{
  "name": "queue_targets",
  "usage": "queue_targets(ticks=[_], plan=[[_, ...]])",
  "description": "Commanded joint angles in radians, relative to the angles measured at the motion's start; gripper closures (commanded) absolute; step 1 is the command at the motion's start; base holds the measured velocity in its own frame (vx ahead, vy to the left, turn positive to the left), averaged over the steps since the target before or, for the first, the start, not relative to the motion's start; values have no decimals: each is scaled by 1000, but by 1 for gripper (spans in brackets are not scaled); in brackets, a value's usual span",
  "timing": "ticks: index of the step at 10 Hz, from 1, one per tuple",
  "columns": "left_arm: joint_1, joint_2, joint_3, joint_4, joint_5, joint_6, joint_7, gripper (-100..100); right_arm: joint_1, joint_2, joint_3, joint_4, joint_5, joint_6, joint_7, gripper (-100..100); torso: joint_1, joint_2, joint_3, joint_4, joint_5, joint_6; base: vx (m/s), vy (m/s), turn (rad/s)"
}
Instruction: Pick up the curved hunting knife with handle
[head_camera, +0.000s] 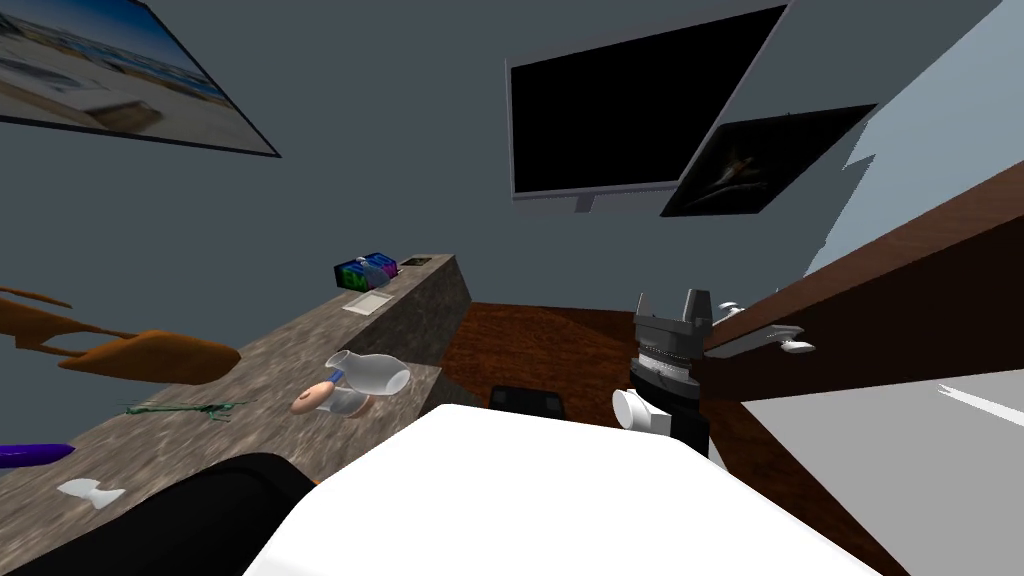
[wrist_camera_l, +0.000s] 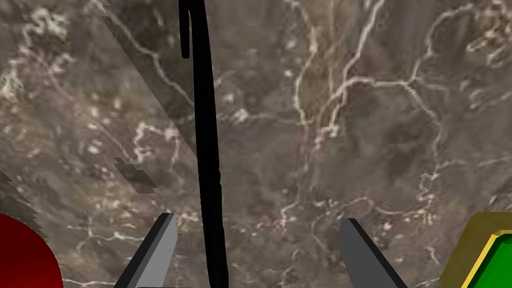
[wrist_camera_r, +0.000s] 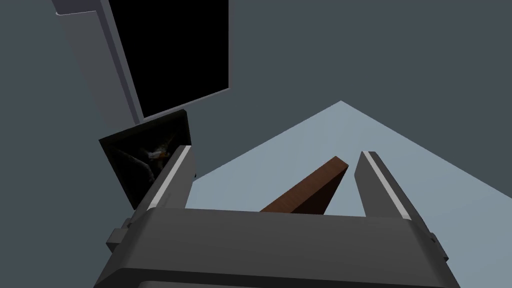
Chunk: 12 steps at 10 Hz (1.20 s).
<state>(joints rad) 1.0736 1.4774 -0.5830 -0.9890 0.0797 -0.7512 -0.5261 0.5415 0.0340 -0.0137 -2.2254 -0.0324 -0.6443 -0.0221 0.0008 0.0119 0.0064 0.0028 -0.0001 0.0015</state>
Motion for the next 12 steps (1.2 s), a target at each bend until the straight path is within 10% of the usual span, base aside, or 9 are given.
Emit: queue_targets(ticks=[1, 12], plan=[[-21, 3, -1, 11, -24, -1, 50, -100, 0, 0, 0, 0, 0, 0, 0, 0, 0, 0, 0, 0, 0, 0, -192, -21, -189], [-146, 32, -5, 22, -170, 27, 358, -100, 0, 0, 0, 0, 0, 0, 0, 0, -1, -4, -2, -1, 0, 0, -113, -35, -112]])
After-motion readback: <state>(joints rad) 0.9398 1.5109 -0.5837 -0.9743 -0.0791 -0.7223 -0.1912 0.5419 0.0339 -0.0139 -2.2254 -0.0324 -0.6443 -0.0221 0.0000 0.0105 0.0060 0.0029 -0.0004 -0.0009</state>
